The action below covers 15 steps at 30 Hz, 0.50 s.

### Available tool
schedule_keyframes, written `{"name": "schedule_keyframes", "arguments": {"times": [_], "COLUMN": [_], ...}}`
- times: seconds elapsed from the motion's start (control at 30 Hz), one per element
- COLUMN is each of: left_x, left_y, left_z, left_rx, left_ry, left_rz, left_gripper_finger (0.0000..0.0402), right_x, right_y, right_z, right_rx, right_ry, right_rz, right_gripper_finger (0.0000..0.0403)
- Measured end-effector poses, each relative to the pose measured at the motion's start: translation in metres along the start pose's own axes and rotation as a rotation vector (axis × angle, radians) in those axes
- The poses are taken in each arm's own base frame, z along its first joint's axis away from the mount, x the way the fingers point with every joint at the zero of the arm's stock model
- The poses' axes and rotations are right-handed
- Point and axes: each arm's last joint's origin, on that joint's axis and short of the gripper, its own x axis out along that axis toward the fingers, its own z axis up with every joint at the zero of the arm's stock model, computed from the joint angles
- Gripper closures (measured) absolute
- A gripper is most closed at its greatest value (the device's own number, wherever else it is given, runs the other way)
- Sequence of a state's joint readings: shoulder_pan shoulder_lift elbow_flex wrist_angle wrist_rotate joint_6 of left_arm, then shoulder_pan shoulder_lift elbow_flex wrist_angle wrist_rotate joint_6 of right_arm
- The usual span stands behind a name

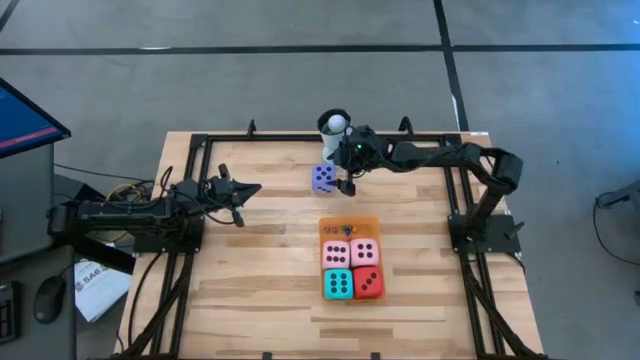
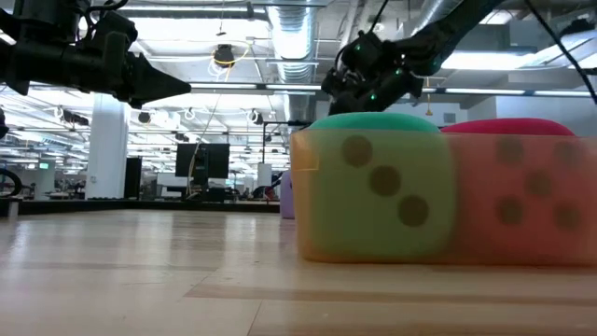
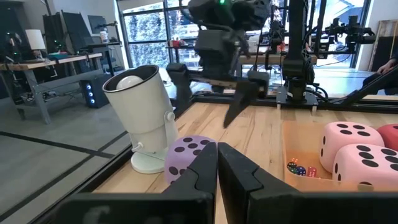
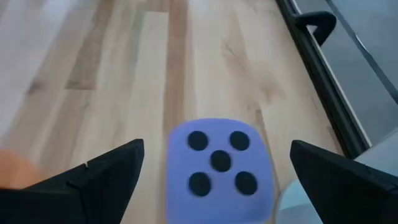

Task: Pick & Place Dice
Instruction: Put the large purple dice into the orange bin

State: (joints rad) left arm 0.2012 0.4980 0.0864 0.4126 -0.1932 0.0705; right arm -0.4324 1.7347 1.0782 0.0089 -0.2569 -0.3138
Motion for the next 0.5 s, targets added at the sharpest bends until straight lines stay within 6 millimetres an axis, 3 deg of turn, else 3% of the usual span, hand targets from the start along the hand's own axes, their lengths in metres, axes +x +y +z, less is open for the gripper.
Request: {"name": "schedule_keyframes", "arguments": {"times": [0.17, 0.5], "left_x": [0.0, 0.0], "left_y": [0.0, 0.0], "left_z": [0.0, 0.0], "left_rx": [0.0, 0.0], "left_ry": [0.001, 0.001], "left_rz": [0.0, 0.0], "left_gripper_finger": [0.0401, 0.0401], "right_x": [0.017, 0.029], "right_y": [-0.005, -0.012], "right_z": [-0.003, 0.007], "right_rx": [0.02, 0.024], "right_ry": [0.038, 0.082], "right_rz": [0.002, 0.019], "right_gripper_finger": [0.0003, 0.0003]}}
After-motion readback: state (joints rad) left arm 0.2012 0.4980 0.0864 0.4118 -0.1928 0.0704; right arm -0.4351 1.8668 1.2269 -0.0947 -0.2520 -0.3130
